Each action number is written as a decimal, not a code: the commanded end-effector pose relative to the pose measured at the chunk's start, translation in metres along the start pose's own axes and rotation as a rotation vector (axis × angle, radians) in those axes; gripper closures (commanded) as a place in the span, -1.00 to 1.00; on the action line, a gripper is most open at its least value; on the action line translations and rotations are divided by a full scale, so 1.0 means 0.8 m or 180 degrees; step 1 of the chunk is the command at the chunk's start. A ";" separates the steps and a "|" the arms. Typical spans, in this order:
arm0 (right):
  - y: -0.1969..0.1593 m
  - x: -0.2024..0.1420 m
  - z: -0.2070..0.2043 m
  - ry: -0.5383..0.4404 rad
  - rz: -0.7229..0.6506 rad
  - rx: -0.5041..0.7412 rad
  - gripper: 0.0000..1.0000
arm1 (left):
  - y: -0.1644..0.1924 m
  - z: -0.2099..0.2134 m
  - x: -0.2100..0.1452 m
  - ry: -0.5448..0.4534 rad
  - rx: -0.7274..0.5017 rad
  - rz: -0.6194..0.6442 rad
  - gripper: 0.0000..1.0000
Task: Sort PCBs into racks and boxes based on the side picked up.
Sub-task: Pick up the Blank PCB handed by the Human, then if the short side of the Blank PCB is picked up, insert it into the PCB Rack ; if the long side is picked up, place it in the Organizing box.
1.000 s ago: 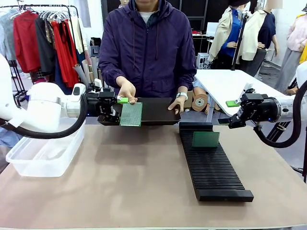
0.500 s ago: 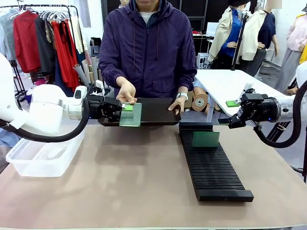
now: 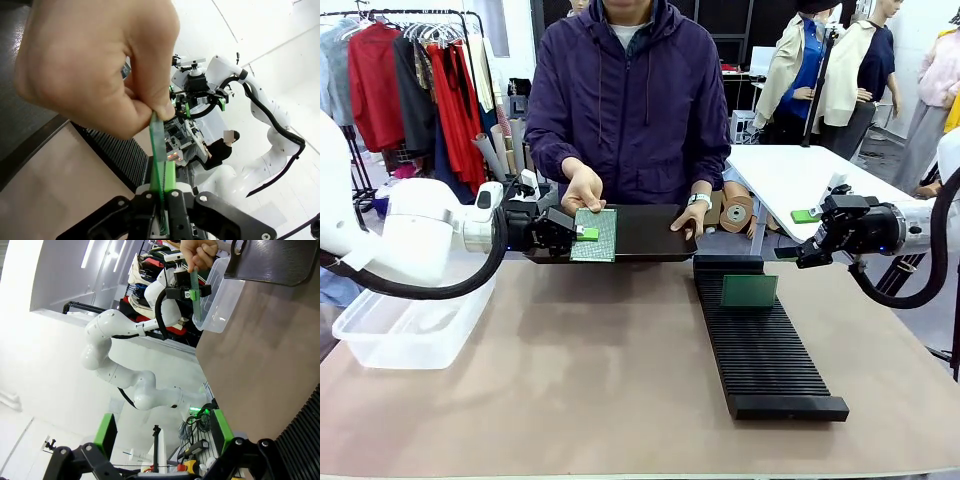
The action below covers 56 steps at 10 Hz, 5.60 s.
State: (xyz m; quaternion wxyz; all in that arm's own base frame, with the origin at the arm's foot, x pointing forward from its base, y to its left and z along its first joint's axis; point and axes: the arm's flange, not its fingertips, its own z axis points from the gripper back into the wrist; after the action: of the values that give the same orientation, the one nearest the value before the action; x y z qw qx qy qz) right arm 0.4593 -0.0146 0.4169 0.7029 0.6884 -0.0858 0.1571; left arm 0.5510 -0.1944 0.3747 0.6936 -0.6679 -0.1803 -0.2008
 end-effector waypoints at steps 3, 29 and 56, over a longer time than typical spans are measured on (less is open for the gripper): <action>0.002 0.002 -0.002 0.0012 0.0015 -0.0038 -1.00 | -0.003 -0.005 -0.001 0.0078 -0.0042 0.0025 1.00; 0.002 0.002 -0.002 0.0012 0.0015 -0.0038 -1.00 | -0.006 0.002 0.002 0.0097 0.0001 0.0050 1.00; 0.002 0.002 -0.002 0.0012 0.0015 -0.0038 -1.00 | -0.089 0.234 0.031 0.1326 0.3861 0.0770 1.00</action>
State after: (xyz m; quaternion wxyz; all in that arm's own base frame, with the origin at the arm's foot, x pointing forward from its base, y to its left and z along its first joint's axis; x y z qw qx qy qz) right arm 0.4594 -0.0146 0.4167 0.7030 0.6883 -0.0858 0.1570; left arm 0.5415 -0.0110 0.4641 0.9831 -0.1258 -0.0436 -0.1256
